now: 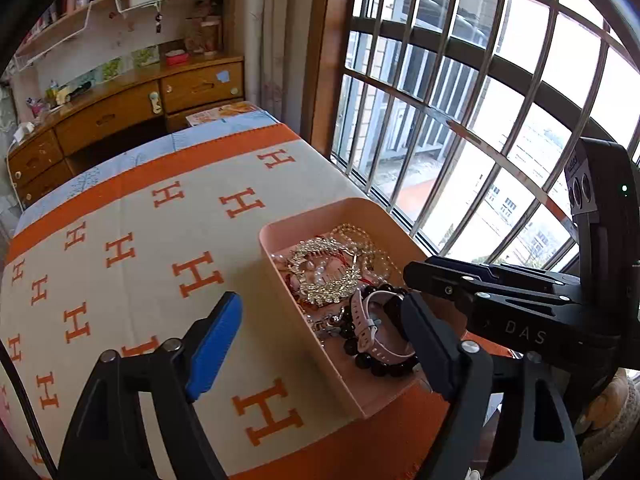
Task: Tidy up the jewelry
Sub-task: 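Withdraw both open tools from the pink box back over the blanket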
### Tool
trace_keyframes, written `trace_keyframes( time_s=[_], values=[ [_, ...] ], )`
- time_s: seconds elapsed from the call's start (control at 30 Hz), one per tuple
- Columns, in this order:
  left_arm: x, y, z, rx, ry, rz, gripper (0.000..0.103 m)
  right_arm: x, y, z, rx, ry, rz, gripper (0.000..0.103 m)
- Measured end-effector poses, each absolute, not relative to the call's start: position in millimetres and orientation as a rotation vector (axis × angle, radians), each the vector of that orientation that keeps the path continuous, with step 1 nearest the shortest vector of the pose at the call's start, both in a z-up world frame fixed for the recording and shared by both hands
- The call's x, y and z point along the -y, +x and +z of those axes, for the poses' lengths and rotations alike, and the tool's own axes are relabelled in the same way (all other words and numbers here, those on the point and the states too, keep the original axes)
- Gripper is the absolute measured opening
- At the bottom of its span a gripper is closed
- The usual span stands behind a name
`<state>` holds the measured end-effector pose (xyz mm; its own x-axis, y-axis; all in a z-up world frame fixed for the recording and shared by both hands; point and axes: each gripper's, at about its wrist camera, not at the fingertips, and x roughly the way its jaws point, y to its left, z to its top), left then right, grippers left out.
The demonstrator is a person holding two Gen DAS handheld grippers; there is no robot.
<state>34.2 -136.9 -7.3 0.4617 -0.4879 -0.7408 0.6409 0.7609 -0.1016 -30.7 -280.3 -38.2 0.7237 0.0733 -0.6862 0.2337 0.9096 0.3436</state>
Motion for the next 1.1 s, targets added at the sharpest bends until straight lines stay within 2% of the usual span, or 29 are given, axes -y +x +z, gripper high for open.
trace_keyframes(
  time_s=[0.1,0.5,0.57,0.6,0.67,0.87,1.1],
  values=[
    [120,30,3,-0.81,0.185,-0.634,0.091,269,-31,-32,-0.754,0.389,-0.084,0.026],
    [41,7,20,-0.793,0.101,-0.314,0.093,212,-57,-7,-0.701,0.299,-0.054,0.032],
    [30,0,26,-0.772,0.095,-0.268,0.096,202,-63,1,-0.682,0.284,-0.055,0.04],
    [26,-4,30,-0.758,0.091,-0.25,0.102,198,-66,6,-0.672,0.284,-0.051,0.042],
    [17,-14,38,-0.717,0.083,-0.214,0.102,190,-73,15,-0.65,0.28,-0.049,0.049],
    [2,-35,54,-0.682,0.094,-0.149,0.102,162,-84,35,-0.608,0.247,-0.07,0.054],
    [-11,-48,58,-0.661,0.095,-0.078,0.102,139,-86,39,-0.598,0.188,-0.094,0.054]
  ],
)
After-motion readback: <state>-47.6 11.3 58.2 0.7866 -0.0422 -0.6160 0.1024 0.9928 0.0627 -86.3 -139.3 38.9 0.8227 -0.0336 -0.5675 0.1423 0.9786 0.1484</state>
